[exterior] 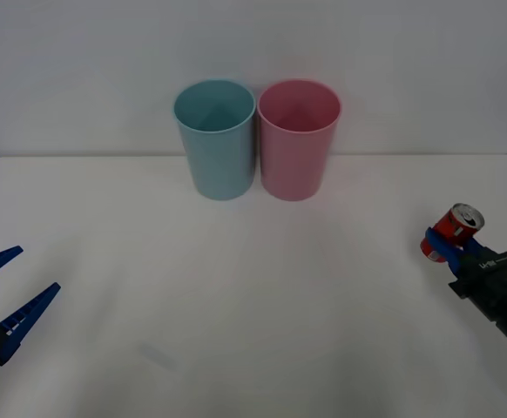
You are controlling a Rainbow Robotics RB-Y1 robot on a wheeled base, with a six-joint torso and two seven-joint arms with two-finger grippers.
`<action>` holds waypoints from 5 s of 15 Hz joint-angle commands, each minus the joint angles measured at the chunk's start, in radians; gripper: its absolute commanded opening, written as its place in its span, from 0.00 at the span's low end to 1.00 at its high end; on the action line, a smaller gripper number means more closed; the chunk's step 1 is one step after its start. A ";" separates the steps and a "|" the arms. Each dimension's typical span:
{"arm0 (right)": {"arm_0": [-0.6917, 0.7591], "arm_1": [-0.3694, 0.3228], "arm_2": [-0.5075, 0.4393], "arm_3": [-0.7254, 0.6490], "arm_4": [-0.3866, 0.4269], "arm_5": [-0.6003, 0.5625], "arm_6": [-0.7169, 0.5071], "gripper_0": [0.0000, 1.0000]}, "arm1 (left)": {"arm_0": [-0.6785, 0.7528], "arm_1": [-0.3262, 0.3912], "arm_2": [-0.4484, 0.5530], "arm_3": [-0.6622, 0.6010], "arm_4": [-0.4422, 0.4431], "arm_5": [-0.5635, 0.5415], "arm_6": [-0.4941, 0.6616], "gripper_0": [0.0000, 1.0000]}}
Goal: Grasp the object on the table and drop it into the matching bin: aluminum can to the light blue bin, PET bottle to the pink bin.
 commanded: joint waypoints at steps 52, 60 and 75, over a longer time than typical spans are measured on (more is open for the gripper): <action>-1.234 0.161 0.565 0.675 0.369 0.301 -0.435 0.00 | 0.000 0.000 0.000 0.000 0.000 0.000 0.000 1.00; -1.252 0.234 0.658 0.704 0.349 0.531 -0.424 0.00 | 0.000 0.000 0.000 0.000 0.000 0.000 0.000 1.00; -1.249 0.234 0.663 0.703 0.339 0.522 -0.420 1.00 | 0.000 0.000 0.000 0.000 0.000 0.000 0.000 1.00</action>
